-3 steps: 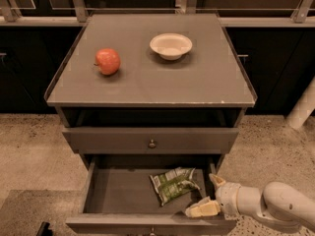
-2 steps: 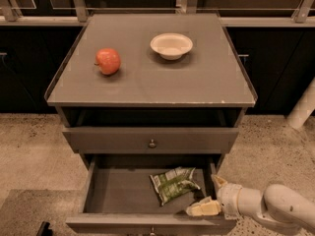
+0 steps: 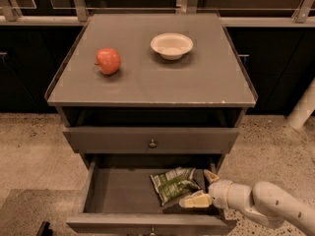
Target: Pick green jalapeno chip bag from middle drawer and place on counter
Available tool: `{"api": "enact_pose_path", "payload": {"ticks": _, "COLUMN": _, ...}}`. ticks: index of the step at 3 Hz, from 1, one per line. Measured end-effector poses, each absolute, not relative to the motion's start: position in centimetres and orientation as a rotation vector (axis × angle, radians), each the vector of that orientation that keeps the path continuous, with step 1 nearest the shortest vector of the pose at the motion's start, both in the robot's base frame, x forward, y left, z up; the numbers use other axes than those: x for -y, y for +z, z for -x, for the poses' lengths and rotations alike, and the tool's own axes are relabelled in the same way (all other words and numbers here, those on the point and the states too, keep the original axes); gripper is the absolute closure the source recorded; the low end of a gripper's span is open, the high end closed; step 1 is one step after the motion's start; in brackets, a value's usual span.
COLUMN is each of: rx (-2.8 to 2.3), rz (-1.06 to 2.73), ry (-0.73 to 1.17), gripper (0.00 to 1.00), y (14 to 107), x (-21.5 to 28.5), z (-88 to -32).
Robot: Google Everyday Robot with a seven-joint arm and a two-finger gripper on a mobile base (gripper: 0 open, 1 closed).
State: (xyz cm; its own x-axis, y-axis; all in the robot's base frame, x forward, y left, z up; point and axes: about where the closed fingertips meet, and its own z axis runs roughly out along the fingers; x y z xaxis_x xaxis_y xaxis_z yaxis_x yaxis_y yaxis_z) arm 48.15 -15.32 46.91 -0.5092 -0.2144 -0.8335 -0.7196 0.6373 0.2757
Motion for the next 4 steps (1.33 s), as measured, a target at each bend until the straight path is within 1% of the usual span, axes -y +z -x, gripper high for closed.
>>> {"api": "enact_pose_path", "payload": {"ticks": 1, "rx": -2.025, "rz": 0.744, "ry": 0.811, "gripper": 0.00, "y": 44.1, "x": 12.7, "z": -50.4}}
{"api": "enact_pose_path", "payload": {"ticks": 2, "rx": -2.024, "rz": 0.745, "ry": 0.812, "gripper": 0.00, "y": 44.0, "x": 12.6, "z": -50.5}}
{"api": "enact_pose_path", "payload": {"ticks": 3, "rx": -2.030, "rz": 0.690, "ry": 0.799, "gripper": 0.00, "y": 43.1, "x": 13.5, "z": -50.7}}
{"api": "enact_pose_path", "payload": {"ticks": 4, "rx": -2.008, "rz": 0.697, "ry": 0.771, "gripper": 0.00, "y": 41.5, "x": 13.6, "z": -52.6}}
